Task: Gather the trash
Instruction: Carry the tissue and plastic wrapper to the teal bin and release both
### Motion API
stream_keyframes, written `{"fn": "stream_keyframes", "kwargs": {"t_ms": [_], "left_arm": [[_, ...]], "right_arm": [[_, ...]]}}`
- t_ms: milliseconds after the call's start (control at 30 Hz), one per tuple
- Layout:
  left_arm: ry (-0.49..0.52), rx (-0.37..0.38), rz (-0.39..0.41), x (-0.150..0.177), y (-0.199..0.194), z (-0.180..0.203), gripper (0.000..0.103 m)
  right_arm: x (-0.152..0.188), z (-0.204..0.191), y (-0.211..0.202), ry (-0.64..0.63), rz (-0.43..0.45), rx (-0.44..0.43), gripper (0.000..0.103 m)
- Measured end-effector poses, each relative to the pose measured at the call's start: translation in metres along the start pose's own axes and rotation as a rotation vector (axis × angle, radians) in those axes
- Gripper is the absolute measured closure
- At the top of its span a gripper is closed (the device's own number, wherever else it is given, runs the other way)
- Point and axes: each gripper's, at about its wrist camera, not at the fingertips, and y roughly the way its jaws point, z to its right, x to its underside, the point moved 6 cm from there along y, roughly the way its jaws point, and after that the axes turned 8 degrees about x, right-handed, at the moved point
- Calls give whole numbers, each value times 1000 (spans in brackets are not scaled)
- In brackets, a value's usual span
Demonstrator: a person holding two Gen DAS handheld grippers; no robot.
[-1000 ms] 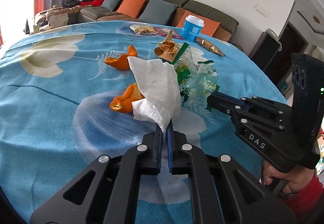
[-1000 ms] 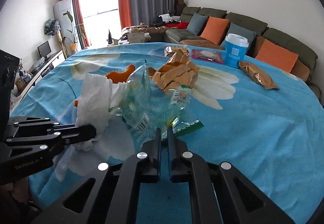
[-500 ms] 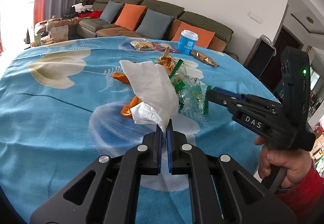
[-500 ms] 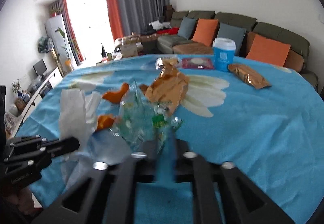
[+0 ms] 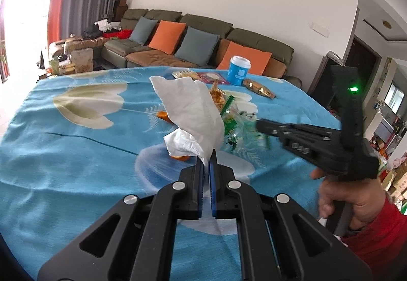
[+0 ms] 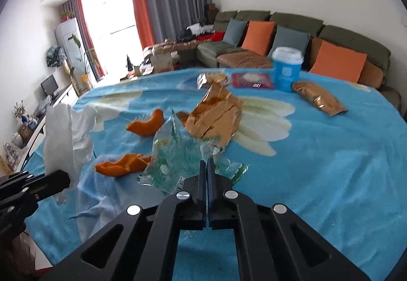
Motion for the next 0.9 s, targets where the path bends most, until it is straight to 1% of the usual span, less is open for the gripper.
{"fn": "stream_keyframes", "kwargs": {"t_ms": [100, 133, 167, 267, 333, 367, 400, 433, 533, 567, 600, 633, 733, 833, 900], "left_arm": [[7, -20, 32, -6, -13, -6, 99], [-1, -27, 39, -8, -17, -9, 99], [-8, -32, 47, -9, -20, -12, 99], [-17, -57, 74, -11, -36, -21, 99], [-22, -74, 87, -10, -45, -28, 99], [-30, -77, 87, -10, -47, -31, 99], [-37, -80, 88, -9, -49, -34, 99], [-43, -83, 88, -7, -52, -36, 99], [-51, -88, 87, -5, -56, -40, 99], [-51, -90, 88, -6, -57, -43, 99], [-53, -91, 90, -6, -58, -43, 99], [-56, -94, 94, -6, -60, -45, 99], [-66, -101, 105, -5, -64, -49, 99], [-68, -110, 116, -6, -69, -53, 99], [-66, -117, 126, -7, -74, -55, 99]], "right_arm": [[-11, 0, -22, -3, 61, 17, 103], [-14, 0, -25, 1, 69, 17, 103], [-16, 1, -25, 4, 66, 14, 103], [-9, 3, -13, -4, 15, 35, 103], [-4, -1, -10, -18, 13, 46, 98], [-1, -4, -7, -34, 4, 47, 94], [2, -8, -3, -44, -11, 41, 86], [4, -10, 1, -52, -19, 42, 86], [11, -15, 19, -80, -71, 61, 86], [14, -15, 25, -90, -89, 75, 90], [16, -14, 27, -88, -94, 81, 101], [15, -12, 28, -79, -97, 82, 102], [13, -8, 23, -77, -76, 103, 103], [5, -4, 6, -64, -23, 114, 103], [-4, -5, -9, -50, 15, 107, 103]]}}
